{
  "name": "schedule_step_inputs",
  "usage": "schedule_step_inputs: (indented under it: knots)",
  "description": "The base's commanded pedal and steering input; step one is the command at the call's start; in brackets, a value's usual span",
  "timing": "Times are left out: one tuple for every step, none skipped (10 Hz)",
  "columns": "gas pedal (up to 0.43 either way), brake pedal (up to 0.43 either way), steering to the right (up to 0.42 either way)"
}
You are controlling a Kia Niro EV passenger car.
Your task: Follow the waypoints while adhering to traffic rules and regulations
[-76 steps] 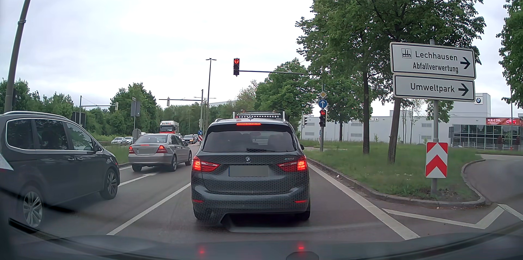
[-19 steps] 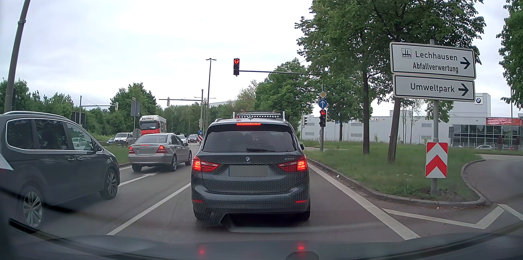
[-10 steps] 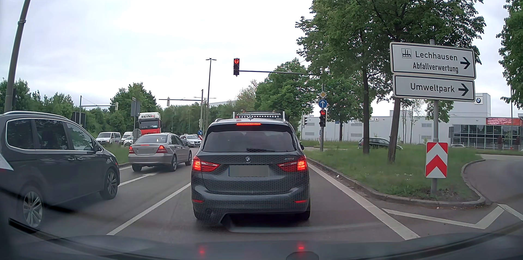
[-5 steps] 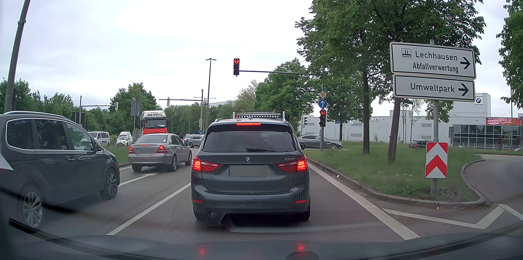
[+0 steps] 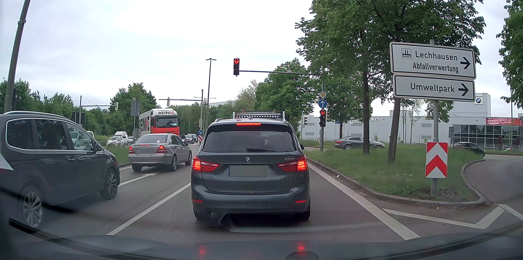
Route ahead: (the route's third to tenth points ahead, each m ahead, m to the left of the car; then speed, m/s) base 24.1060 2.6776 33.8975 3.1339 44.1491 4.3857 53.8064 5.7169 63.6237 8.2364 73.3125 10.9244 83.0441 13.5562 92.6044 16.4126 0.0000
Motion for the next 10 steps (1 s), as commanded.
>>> schedule_step_inputs:
  knots:
    - [0.000, 0.238, -0.011]
    - [0.000, 0.238, -0.011]
    - [0.000, 0.238, -0.011]
    - [0.000, 0.238, -0.011]
    - [0.000, 0.238, -0.011]
    - [0.000, 0.232, -0.011]
    - [0.000, 0.232, -0.011]
    - [0.000, 0.238, -0.011]
    - [0.000, 0.238, -0.011]
    - [0.000, 0.238, -0.011]
